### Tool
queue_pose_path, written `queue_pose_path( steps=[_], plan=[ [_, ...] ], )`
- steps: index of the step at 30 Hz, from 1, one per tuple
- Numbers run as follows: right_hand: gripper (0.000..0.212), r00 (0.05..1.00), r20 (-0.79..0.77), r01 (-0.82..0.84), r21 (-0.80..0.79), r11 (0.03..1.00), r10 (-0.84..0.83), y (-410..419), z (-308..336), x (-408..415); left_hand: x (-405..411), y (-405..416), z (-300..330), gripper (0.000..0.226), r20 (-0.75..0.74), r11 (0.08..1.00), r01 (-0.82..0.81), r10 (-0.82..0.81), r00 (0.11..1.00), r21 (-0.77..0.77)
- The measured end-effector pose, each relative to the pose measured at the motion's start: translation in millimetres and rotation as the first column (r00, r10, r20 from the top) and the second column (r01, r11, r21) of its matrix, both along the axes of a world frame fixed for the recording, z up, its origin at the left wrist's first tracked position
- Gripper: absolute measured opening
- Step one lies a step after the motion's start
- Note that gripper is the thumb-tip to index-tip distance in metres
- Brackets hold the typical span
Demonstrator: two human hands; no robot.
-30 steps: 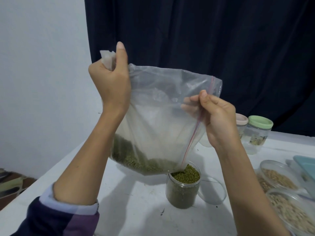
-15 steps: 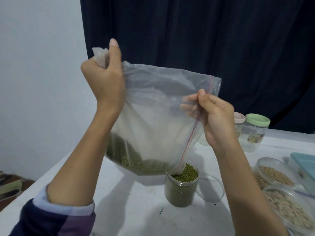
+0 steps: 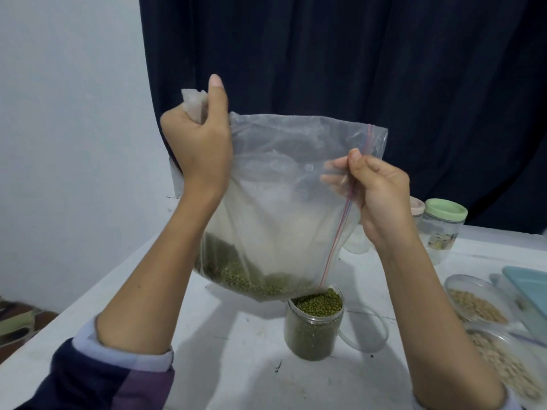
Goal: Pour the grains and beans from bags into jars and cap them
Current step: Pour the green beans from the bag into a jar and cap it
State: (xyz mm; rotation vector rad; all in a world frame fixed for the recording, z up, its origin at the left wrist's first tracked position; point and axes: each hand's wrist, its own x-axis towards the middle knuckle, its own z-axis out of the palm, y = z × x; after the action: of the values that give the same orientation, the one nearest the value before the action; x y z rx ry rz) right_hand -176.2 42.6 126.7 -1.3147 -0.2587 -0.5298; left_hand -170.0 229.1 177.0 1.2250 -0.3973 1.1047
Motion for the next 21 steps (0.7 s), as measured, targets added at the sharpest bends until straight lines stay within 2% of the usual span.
queue_pose_path(
  steps=[5,13,21],
  plan=[
    [0.026,1.0,0.015,0.007,0.0,1.0,-0.007,0.3,-1.4,7.3,4.1,-3.6,1.4,0.06,0.016,1.0,-0.013,0.013,1.0,-0.007],
    [0.025,1.0,0.015,-0.001,0.022,1.0,0.001,3.8,0.6,12.6,12.8,0.1,2.5,0.068,0.012,1.0,-0.02,0.02,1.0,-0.011],
    [0.028,1.0,-0.005,0.001,0.017,1.0,-0.001,11.9,-3.8,13.6,12.4,5.8,4.6,0.059,0.019,0.997,-0.067,0.067,0.998,-0.026]
  ],
)
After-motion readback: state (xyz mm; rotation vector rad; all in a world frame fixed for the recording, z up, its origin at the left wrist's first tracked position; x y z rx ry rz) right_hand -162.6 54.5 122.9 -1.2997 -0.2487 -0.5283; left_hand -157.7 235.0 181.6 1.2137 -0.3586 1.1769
